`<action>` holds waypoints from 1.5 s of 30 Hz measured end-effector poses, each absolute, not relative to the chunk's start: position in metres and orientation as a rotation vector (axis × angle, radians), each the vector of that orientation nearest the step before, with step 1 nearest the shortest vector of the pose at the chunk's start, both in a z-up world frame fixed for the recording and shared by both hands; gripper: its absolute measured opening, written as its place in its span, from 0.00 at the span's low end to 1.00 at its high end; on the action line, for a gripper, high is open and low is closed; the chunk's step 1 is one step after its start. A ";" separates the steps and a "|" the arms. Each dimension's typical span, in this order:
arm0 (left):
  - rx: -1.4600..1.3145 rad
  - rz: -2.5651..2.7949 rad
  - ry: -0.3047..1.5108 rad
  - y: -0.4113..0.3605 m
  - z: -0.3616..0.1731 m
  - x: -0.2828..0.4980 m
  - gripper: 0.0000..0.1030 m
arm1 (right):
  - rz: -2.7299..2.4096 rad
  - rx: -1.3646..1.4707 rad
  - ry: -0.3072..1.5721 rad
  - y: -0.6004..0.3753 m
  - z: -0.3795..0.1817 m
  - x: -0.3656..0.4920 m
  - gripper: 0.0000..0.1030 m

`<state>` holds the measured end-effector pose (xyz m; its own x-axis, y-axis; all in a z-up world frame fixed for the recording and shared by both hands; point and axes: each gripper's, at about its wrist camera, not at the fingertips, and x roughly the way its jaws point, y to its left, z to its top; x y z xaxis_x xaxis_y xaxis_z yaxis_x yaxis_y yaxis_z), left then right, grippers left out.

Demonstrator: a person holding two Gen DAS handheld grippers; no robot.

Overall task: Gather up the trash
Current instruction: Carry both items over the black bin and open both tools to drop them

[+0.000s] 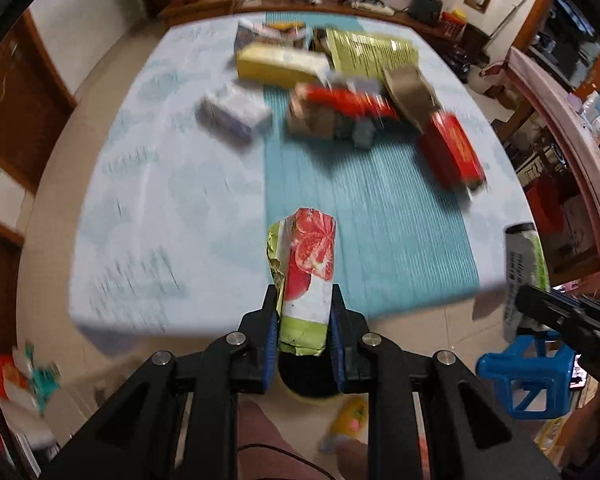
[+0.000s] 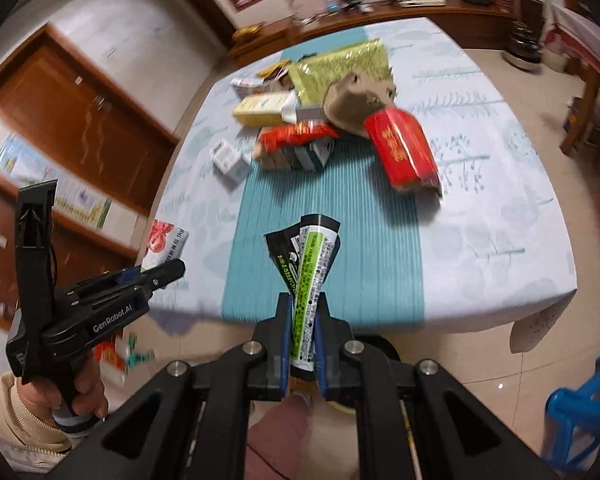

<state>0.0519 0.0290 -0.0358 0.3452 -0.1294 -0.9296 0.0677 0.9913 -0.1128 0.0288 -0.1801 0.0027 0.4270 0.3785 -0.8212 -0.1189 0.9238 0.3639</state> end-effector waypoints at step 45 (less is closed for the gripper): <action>0.011 -0.138 1.462 -0.025 -0.402 0.001 0.49 | 0.132 0.439 1.457 -0.165 -0.431 0.002 0.33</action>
